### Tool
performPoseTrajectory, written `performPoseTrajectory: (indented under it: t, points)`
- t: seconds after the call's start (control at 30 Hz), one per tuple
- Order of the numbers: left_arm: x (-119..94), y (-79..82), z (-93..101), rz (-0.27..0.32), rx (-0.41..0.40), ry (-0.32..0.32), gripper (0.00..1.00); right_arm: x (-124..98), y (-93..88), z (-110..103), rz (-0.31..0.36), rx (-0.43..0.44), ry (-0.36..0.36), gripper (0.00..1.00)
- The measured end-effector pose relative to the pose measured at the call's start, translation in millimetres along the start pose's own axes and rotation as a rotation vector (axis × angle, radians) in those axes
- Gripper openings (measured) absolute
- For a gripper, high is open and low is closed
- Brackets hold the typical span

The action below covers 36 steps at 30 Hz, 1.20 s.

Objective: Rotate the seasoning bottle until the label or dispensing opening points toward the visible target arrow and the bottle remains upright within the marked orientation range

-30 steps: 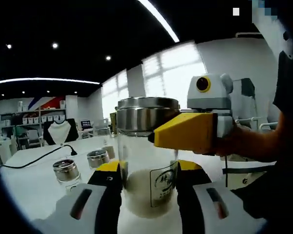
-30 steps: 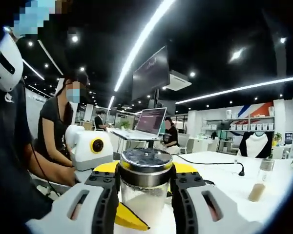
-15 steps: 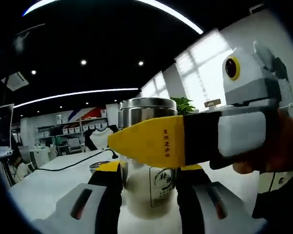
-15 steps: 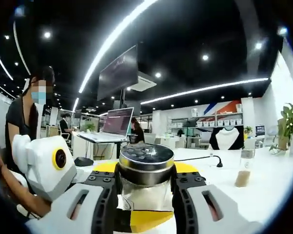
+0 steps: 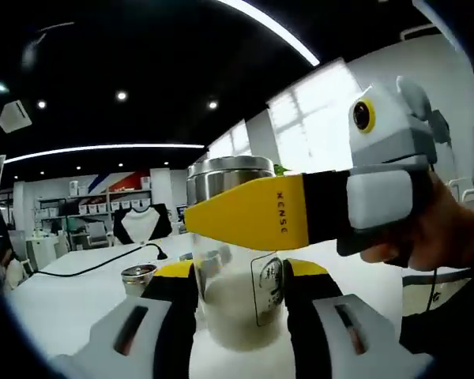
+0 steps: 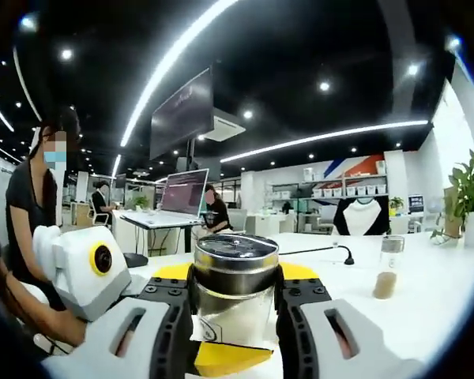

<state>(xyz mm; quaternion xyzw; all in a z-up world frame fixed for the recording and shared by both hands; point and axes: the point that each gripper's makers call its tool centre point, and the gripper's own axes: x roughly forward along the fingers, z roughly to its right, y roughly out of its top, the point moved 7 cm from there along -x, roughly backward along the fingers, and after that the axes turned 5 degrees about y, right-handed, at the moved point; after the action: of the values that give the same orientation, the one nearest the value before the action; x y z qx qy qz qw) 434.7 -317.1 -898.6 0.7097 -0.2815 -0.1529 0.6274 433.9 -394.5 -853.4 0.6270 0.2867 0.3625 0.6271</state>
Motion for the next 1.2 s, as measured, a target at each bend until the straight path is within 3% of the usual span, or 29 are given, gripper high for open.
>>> performPoseTrajectory:
  t: [0.1,0.2,0.4,0.77,0.97,1.2]
  points:
    - [1,0.2,4.0,-0.003,0.042,-0.063,0.46,-3,2.9,4,0.0,-0.016,0.018,0.37]
    - [2,-3.2,3.9,-0.04,-0.012,-0.117,0.52,-7,4.9,13,0.008,-0.007,0.027,0.37]
    - [-1,3.8,-8.4,-0.023,-0.022,-0.083,0.64,-13,7.1,30,0.009,-0.006,0.016,0.37]
    - [-5,4.4,-38.8,-0.054,-0.018,0.011,0.99,-19,-1.5,82,-0.025,0.004,-0.047,0.37]
    - [-6,-2.8,-45.1,-0.097,-0.078,0.013,1.0,-17,-13.4,105,-0.051,0.006,-0.038,0.37]
    - [-5,-6.3,-44.6,-0.118,-0.077,0.016,1.0,-10,-27.2,116,-0.077,-0.032,0.02,0.37]
